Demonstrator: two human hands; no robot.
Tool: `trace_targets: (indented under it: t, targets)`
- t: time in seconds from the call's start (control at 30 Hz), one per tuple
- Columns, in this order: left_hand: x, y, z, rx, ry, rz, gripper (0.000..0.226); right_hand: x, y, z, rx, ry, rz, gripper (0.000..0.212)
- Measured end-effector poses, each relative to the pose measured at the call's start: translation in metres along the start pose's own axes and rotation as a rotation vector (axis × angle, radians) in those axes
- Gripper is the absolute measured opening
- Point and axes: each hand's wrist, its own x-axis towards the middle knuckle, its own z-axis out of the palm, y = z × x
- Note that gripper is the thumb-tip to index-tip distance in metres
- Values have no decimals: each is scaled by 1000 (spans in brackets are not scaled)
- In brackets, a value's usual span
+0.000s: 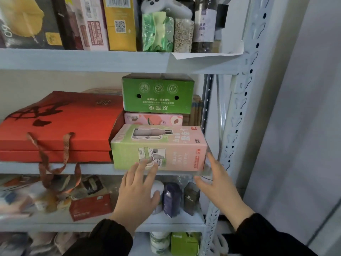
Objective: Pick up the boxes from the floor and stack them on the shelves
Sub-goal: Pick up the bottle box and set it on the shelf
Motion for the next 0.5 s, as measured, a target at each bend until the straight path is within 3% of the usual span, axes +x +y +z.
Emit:
trace_targets:
  t: [0.13,0.23,0.4,0.5]
  targets:
    - [-9,39,11,-14,-61,18,75,-25,35,-17,-463,-171,-45,91]
    - [-5,73,24,-21,-99,108,78,-52,64,-28,-576,-180,-12,94]
    - [-6,152,55,-94,-194,372,76,-138,115,-57,-600,-154,271,89]
    - [-17,210,67,-160,-262,547,78,-207,132,-77,-631,-90,499,97]
